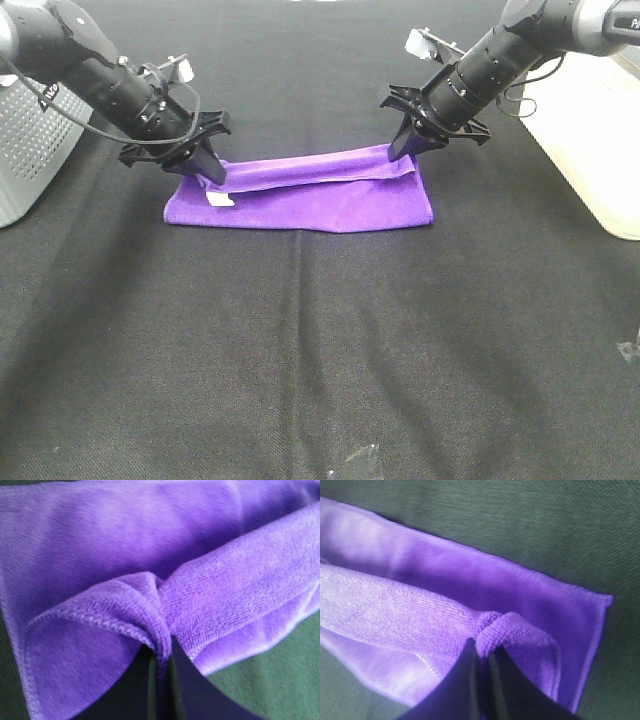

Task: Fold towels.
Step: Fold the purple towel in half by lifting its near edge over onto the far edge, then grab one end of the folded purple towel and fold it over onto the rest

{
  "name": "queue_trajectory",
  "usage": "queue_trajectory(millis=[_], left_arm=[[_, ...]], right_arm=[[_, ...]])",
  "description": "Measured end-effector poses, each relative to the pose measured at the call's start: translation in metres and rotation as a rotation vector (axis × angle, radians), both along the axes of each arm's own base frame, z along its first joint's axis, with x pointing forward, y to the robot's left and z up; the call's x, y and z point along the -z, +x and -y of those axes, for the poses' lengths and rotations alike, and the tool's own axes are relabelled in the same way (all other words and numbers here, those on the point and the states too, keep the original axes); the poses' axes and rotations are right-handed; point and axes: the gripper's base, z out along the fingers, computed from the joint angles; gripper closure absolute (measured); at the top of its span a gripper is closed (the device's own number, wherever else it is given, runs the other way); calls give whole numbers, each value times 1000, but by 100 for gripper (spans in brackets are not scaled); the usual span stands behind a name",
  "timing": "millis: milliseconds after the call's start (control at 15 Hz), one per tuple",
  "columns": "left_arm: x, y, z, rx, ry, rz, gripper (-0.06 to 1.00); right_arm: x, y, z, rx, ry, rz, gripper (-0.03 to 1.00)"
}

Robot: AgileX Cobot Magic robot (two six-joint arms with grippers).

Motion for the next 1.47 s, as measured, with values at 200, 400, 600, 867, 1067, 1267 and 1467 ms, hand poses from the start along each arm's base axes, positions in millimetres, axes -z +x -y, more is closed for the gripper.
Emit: queue_trajectory(millis=[200, 400, 600, 867, 1067, 1267, 1467], left_arm=[[4, 8, 2, -6, -19, 16, 93], [10, 10, 3, -11, -21, 11, 91], [10, 12, 2, -18, -20, 23, 83], [10, 13, 1, -2, 12, 43, 59], [-6, 18, -4, 25, 89, 54, 40], [-27, 18, -6, 65, 134, 20, 29], [-37, 15, -26, 83, 188, -54, 27]], right_arm=[[0, 3, 2, 18, -16, 35, 95], [17, 4, 2, 16, -27, 6, 92], [28, 4, 3, 14, -38, -13, 85], [28, 4, 3, 18, -47, -14, 52], [28, 3, 5, 11, -73, -23, 32], [6, -1, 8, -22, -108, -4, 30], [-25, -14, 10, -93, -147, -38, 29]])
